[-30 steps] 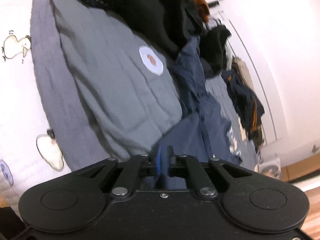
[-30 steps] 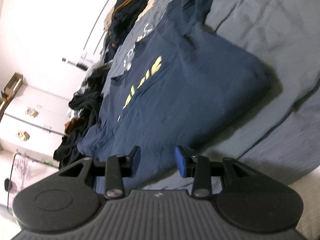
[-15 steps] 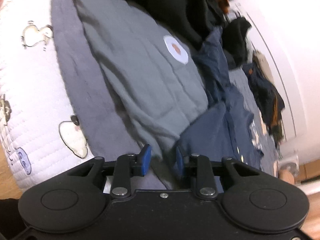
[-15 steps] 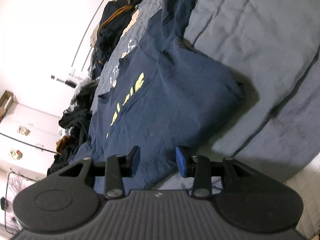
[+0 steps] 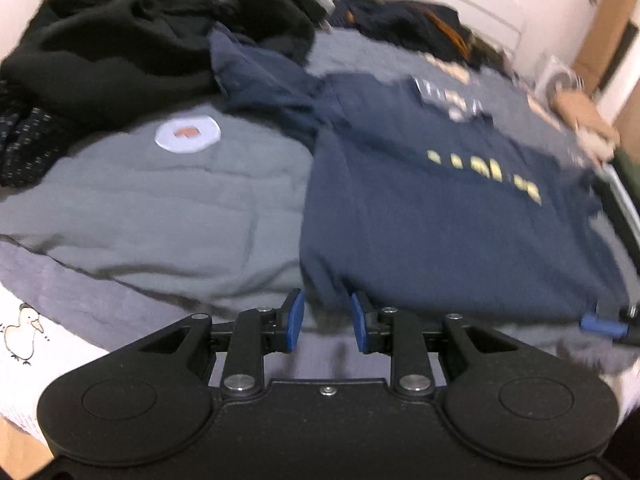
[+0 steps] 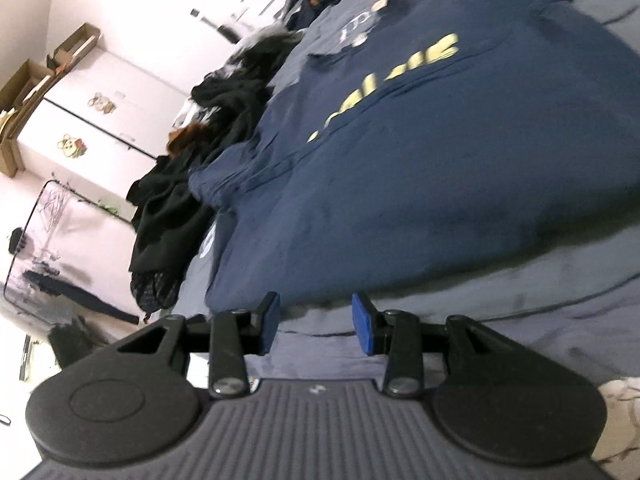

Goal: Fold clothes

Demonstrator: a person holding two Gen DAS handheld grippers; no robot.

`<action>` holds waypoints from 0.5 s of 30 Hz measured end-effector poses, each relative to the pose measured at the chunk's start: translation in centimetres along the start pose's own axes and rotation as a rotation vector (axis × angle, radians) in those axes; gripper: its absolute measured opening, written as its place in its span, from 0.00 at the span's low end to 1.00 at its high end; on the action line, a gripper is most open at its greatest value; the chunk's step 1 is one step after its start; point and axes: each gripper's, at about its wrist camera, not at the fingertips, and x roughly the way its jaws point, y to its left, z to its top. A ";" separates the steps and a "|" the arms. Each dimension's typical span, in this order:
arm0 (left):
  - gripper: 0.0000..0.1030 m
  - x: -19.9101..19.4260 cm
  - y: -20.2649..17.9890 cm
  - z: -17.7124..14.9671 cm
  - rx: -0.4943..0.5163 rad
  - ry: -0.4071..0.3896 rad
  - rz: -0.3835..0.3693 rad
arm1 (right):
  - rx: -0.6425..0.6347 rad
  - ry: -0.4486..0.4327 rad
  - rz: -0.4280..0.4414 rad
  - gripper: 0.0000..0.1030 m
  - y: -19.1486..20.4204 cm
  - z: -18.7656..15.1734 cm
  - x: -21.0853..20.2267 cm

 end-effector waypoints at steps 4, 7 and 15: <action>0.26 0.5 0.0 -0.7 0.020 -0.001 -0.024 | -0.015 0.018 0.012 0.38 0.7 -0.3 1.0; 0.26 1.0 -0.1 -0.8 0.056 -0.014 -0.015 | -0.025 0.036 0.016 0.38 1.2 -0.5 2.0; 0.04 0.9 -0.9 -0.8 0.332 -0.072 -0.050 | -0.038 0.068 0.014 0.38 1.6 -0.6 3.3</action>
